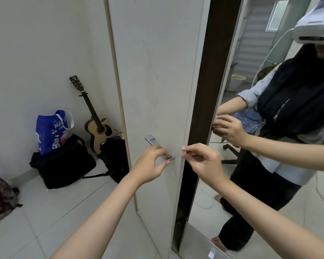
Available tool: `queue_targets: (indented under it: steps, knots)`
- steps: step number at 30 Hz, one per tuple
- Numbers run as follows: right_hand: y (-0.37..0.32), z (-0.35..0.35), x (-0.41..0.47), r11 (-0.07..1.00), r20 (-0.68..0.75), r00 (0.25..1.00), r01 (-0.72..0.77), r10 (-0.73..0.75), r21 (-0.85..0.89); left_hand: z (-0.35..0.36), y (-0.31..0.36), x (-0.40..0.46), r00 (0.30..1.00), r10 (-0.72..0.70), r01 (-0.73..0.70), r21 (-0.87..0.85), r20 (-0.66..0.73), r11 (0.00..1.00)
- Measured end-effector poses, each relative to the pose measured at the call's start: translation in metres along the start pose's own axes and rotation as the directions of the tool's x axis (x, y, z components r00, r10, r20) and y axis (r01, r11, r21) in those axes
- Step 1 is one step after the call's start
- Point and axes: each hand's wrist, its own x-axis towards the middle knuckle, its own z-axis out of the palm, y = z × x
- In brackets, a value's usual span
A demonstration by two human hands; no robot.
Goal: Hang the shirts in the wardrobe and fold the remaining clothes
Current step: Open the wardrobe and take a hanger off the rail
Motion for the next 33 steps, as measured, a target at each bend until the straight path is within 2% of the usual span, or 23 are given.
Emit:
queue_targets:
  steps: [9,14,18,21,24,33]
  knots:
    - [-0.062,0.059,-0.016,0.999,0.08,0.997,0.004,-0.007,0.039,-0.049,-0.02,-0.068,0.983,-0.156,0.145,-0.115,-0.094,0.983]
    - [-0.096,0.099,-0.015,0.995,0.221,0.975,-0.028,0.007,0.091,-0.087,-0.031,-0.106,0.967,-0.214,0.191,-0.166,-0.136,0.968]
    - [-0.118,0.126,-0.003,0.993,0.366,0.93,-0.027,-0.018,0.115,-0.121,-0.026,-0.13,0.944,-0.212,0.155,-0.226,-0.253,0.962]
    - [-0.137,0.146,0.012,0.989,0.408,0.912,-0.023,-0.038,0.144,-0.15,-0.016,-0.14,0.907,-0.184,0.063,-0.311,-0.378,0.948]
    - [-0.156,0.163,0.036,0.982,0.391,0.918,-0.008,-0.069,0.191,-0.181,-0.008,-0.14,0.902,-0.109,-0.001,-0.252,-0.418,0.968]
    - [-0.199,0.206,0.119,0.96,0.316,0.936,0.069,-0.156,0.27,-0.257,-0.013,-0.114,0.828,0.046,0.034,0.131,-0.559,0.991]
